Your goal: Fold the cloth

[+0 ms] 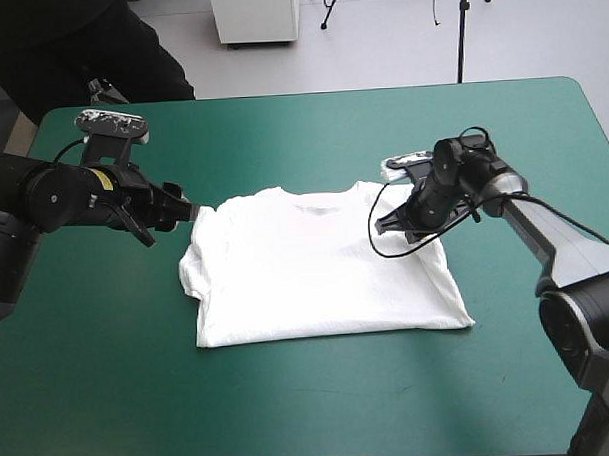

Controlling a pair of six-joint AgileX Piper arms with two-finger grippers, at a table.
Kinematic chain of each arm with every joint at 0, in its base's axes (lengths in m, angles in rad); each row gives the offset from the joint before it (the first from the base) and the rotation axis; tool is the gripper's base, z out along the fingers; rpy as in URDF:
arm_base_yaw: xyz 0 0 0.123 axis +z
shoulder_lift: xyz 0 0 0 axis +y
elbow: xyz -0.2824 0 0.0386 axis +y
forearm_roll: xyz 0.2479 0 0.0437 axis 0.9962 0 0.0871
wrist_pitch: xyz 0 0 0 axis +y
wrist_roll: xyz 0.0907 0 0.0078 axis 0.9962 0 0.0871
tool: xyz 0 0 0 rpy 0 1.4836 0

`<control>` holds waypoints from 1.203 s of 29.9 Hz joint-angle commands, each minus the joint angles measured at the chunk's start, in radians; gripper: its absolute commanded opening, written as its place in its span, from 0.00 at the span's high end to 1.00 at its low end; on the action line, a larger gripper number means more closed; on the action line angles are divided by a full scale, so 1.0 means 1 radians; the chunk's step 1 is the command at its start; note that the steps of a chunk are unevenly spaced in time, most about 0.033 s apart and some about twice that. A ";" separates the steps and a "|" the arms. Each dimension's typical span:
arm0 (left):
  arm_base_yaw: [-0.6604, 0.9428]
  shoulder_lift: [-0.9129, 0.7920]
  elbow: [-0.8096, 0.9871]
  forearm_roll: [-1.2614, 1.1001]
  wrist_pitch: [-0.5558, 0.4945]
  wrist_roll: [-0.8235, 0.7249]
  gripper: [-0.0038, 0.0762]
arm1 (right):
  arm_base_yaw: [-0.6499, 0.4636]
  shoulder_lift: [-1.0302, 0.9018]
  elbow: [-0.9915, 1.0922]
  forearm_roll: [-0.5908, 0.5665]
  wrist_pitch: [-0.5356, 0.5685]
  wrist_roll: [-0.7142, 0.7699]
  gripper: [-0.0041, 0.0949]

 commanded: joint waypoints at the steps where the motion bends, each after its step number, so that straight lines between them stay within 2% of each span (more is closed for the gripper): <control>1: -0.004 -0.026 -0.031 0.000 0.035 -0.010 0.33 | 0.030 0.007 -0.027 -0.032 -0.032 -0.005 0.97; 7: -0.004 -0.026 -0.029 -0.006 0.035 -0.010 0.33 | 0.031 0.065 -0.035 -0.006 0.005 -0.041 0.95; 10: -0.004 -0.026 -0.029 0.000 0.035 -0.010 0.33 | 0.031 0.065 -0.043 0.034 0.038 -0.083 0.84; 14: -0.004 -0.026 -0.029 0.000 0.035 -0.010 0.33 | 0.031 0.063 -0.087 0.069 0.124 -0.085 0.58; 17: -0.004 -0.026 -0.029 0.000 0.035 -0.008 0.33 | 0.031 0.048 -0.134 0.062 0.185 -0.078 0.47; 28: -0.004 -0.025 -0.029 0.057 0.035 -0.042 0.33 | 0.031 -0.122 -0.201 -0.040 0.206 -0.010 0.46; 36: -0.004 0.066 -0.020 0.160 0.035 -0.150 0.33 | 0.031 -0.322 -0.201 -0.288 0.206 0.054 0.46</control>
